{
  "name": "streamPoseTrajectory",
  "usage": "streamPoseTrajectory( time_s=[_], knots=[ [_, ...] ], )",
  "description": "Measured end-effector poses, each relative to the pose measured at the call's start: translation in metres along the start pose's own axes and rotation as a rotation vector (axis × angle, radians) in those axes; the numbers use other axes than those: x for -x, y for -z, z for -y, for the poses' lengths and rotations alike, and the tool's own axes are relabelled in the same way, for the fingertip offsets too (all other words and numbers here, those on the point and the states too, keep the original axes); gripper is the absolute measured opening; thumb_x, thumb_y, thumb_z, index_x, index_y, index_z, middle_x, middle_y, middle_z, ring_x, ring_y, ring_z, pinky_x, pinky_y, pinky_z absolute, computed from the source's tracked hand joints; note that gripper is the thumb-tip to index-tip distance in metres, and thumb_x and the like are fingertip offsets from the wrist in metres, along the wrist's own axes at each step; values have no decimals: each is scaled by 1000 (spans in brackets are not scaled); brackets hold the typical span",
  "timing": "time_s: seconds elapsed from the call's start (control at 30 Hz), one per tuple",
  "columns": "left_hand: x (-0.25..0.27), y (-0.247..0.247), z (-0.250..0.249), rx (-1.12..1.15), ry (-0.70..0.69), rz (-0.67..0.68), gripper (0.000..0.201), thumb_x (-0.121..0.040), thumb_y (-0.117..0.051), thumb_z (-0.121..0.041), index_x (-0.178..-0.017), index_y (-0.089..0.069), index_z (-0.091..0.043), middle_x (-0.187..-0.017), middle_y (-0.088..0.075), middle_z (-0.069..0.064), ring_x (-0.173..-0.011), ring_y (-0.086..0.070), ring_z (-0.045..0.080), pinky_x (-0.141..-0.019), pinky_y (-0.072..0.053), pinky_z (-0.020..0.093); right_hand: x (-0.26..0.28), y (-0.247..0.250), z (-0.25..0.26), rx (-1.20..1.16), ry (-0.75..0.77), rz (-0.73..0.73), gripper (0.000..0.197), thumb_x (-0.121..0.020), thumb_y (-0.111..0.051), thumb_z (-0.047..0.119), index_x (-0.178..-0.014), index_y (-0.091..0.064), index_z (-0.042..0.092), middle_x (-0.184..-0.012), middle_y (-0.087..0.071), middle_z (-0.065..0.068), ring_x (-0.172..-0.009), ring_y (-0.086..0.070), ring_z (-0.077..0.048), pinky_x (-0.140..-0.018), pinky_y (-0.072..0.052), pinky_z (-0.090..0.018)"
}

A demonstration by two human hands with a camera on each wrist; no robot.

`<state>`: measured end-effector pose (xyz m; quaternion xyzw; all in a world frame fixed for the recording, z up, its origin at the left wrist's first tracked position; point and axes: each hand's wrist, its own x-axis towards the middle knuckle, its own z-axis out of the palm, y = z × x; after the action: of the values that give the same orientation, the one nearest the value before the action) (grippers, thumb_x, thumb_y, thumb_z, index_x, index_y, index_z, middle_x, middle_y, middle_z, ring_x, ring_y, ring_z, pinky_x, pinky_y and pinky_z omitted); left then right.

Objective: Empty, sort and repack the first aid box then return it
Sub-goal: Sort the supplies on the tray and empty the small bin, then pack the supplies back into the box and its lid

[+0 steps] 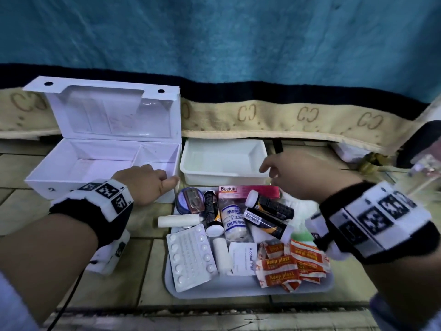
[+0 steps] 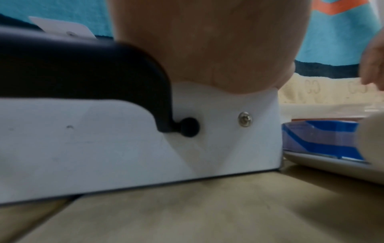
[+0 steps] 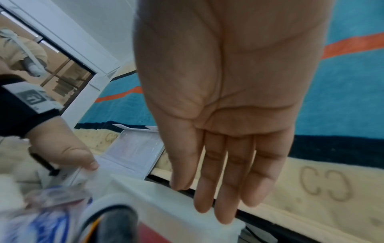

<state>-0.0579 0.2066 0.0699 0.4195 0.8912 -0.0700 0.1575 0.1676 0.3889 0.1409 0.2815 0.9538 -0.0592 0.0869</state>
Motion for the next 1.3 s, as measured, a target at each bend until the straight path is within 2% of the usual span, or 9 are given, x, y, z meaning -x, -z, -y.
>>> streamPoseTrajectory(
  time_s=[0.13, 0.27, 0.4, 0.5, 0.7, 0.83, 1.1, 1.2, 1.3],
  knots=[
    [4, -3, -2, -8, 9, -64, 49, -90, -14, -64, -90, -51, -33, -101, -54, 1, -93, -56, 23, -83, -42, 36, 35, -14, -5, 1, -53, 31, 21, -84, -61, 31, -104, -59, 32, -102, -63, 5, -93, -60, -20, -73, -47, -30],
    [7, -1, -5, 24, 35, -196, 39, -90, -25, -64, -85, -51, -34, -99, -61, -5, -91, -56, 20, -79, -30, 36, 46, -30, -4, 9, -93, 58, 32, -84, -60, 27, -115, -56, 24, -113, -58, -1, -103, -59, -23, -83, -51, -35],
    [16, -3, -13, 132, 12, -440, 44, -89, -40, -58, -116, -51, -26, -112, -59, -2, -110, -53, 22, -104, -16, 48, 45, -39, -4, 25, -93, 31, 36, -88, -57, 29, -123, -51, 19, -118, -53, -3, -104, -59, -25, -83, -52, -37],
    [30, 2, -44, 195, -97, -588, 42, -89, -49, -48, -122, -49, -23, -119, -56, -4, -121, -46, 20, -111, -4, 47, 45, -42, -1, 75, -84, 56, 42, -90, -52, 41, -122, -49, 14, -119, -50, -6, -105, -58, -27, -83, -49, -36],
    [57, 10, -116, 169, -503, -438, 26, -88, -46, -44, -109, -55, -32, -112, -52, -14, -116, -44, 9, -107, -10, 38, 51, -34, -10, -3, -89, 13, 40, -90, -53, 33, -122, -49, 10, -120, -49, -9, -107, -57, -27, -84, -45, -33],
    [58, 9, -151, 78, -675, -257, 32, -88, -54, -38, -118, -53, -29, -123, -46, -11, -121, -37, 8, -103, -15, 33, 58, -25, -38, -115, -171, -86, 25, -88, -60, 26, -110, -55, 15, -100, -49, -4, -98, -58, -26, -74, -40, -29],
    [49, 5, -186, -276, -743, -98, 41, -87, -60, -24, -127, -50, -23, -124, -51, -1, -119, -42, 21, -103, -24, 43, 71, -36, -59, -302, -201, -135, 21, -87, -61, 25, -107, -59, 17, -99, -54, -3, -92, -56, -23, -74, -39, -29],
    [47, 4, -187, -251, -739, -103, 36, -87, -60, -20, -123, -52, -22, -120, -53, -2, -118, -45, 21, -101, -26, 43, 70, -37, -61, -350, -194, -171, 18, -87, -62, 26, -103, -60, 20, -101, -56, -2, -90, -55, -21, -73, -39, -29],
    [52, 10, -185, -71, -713, -125, 39, -89, -58, -34, -126, -49, -25, -122, -50, -4, -119, -45, 17, -102, -27, 40, 68, -32, -65, -397, -166, -206, 7, -86, -62, 26, -91, -57, 25, -96, -56, 0, -80, -53, -15, -61, -34, -21]
  ],
)
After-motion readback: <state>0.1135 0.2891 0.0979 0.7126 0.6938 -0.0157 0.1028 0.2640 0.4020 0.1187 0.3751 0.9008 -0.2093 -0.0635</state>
